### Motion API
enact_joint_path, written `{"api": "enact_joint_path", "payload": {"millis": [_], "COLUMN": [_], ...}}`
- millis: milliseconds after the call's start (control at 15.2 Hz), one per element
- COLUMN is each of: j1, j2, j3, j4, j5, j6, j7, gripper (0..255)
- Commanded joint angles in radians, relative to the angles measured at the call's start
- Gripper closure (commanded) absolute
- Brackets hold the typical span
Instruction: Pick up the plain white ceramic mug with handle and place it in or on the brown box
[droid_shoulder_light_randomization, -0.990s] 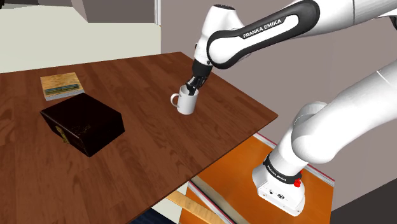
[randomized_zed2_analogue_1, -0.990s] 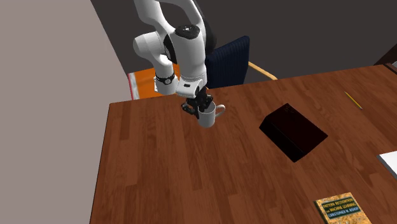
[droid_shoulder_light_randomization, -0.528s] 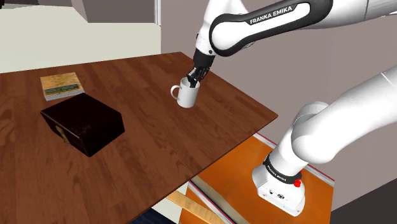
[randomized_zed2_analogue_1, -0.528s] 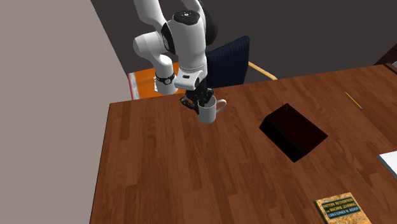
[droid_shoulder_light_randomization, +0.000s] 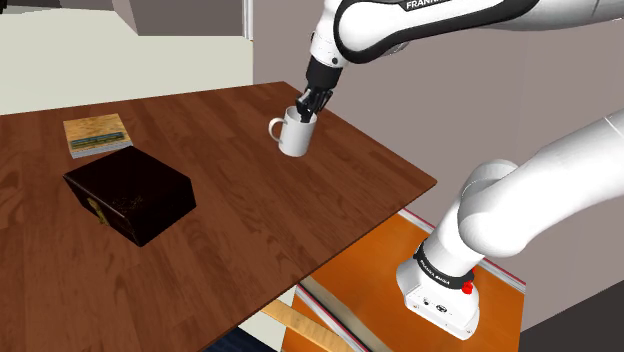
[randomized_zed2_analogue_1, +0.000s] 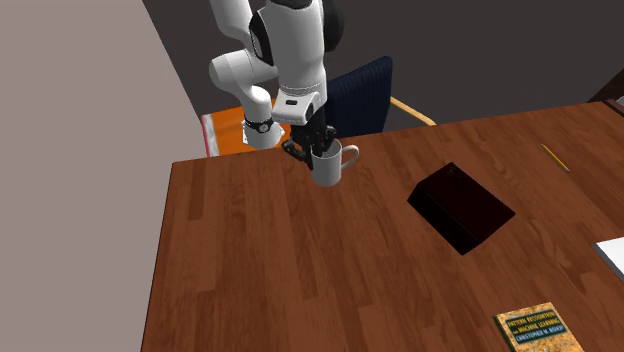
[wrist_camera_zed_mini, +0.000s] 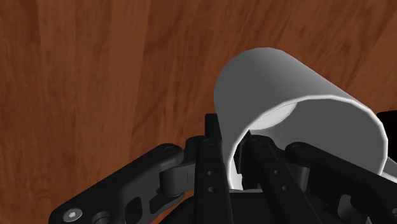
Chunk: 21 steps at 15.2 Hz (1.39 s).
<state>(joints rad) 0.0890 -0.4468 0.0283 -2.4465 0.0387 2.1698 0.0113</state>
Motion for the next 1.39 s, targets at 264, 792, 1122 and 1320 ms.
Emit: {"api": "enact_joint_path", "payload": {"millis": [264,792,1122,1320], "j1": [-0.001,0.036,0.063,0.081], "j2": [-0.021,0.126,0.267,0.359], "j3": [-0.001,0.093,0.162,0.199], "j4": [0.066,0.23,0.383,0.489], "j5": [-0.002,0.002,-0.022,-0.048], "j6": [-0.088,-0.101,-0.113,-0.13], "j7": [0.002,0.131,0.239,0.305], "gripper": [255,255,255,255]}}
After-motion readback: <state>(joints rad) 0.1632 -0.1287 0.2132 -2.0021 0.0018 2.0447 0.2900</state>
